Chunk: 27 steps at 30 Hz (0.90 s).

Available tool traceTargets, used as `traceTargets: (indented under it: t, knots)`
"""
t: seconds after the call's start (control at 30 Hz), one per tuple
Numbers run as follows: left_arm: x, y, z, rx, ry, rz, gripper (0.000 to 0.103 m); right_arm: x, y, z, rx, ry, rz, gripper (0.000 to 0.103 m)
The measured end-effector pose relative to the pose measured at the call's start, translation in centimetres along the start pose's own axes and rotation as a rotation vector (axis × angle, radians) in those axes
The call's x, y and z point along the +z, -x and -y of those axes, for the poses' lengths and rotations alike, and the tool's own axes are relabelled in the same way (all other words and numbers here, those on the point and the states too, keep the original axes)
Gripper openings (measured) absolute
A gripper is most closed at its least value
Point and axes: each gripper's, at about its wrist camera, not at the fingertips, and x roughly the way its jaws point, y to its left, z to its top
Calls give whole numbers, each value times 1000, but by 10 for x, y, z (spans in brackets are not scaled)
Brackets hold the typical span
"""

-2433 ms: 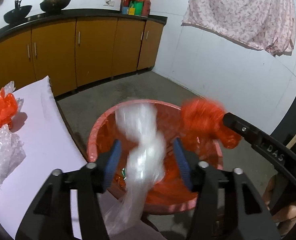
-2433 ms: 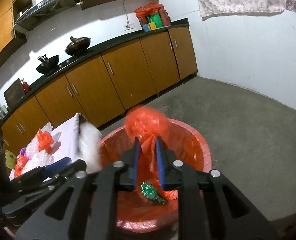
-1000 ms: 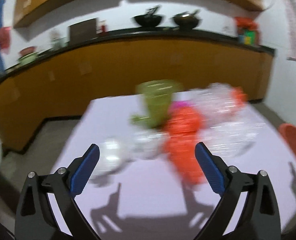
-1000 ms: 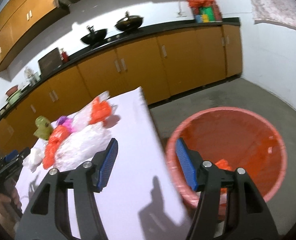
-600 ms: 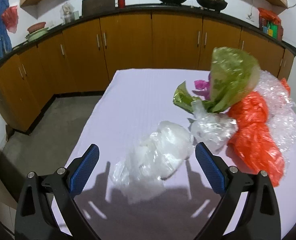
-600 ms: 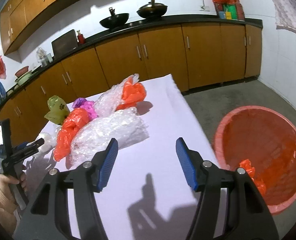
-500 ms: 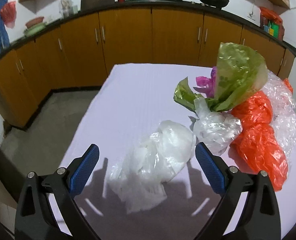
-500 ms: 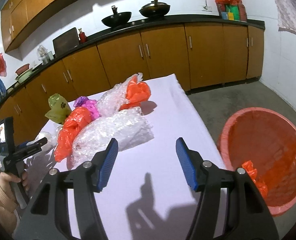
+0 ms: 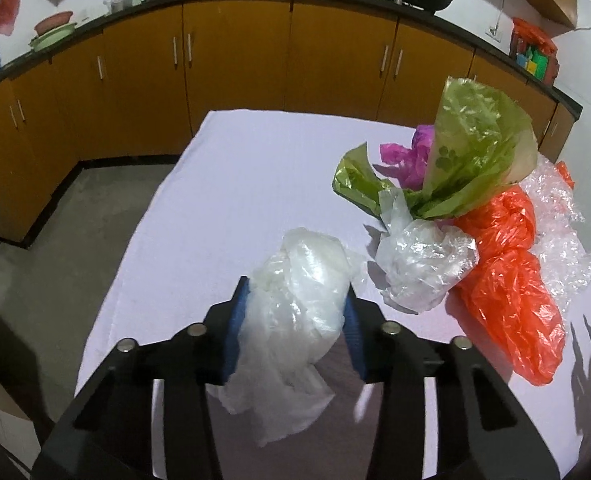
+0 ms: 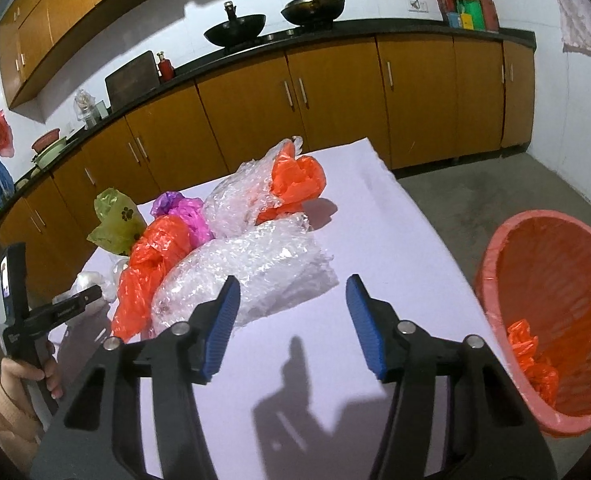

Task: Collect trash
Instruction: 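Lift the clear bag with the left tool while the right tool grasps bubble wrap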

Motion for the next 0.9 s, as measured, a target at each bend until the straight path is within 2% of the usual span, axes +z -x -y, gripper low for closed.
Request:
traceTargets:
  t: [0.17, 0.4, 0.53, 0.6, 0.63, 0.67, 0.73, 0.9]
  knots:
    - [-3, 17, -7, 7, 42, 46, 42, 6, -21, -6, -1, -11, -9, 53]
    - [-6, 31, -11, -11, 68, 71, 42, 15, -49, -7, -37, -44, -20, 57]
    - [-8, 34, -8, -19, 67, 77, 42, 14, -65, -6, -37, -42, -63, 57]
    - [-7, 36, -4, -18, 59, 81, 42, 13, -69, -6, -27, -36, -83, 36]
    - [-7, 37, -3, -18, 55, 82, 42, 12, -70, -6, -30, -29, -91, 19]
    - [-7, 38, -1, -21, 51, 85, 42, 11, -69, -5, -32, -25, -89, 14]
    - [-5, 41, 2, -27, 48, 93, 42, 10, -64, -2, -26, -22, -78, 9]
    - [-3, 54, 16, -51, 35, 120, 42, 11, -41, 9, -27, -17, -39, 8]
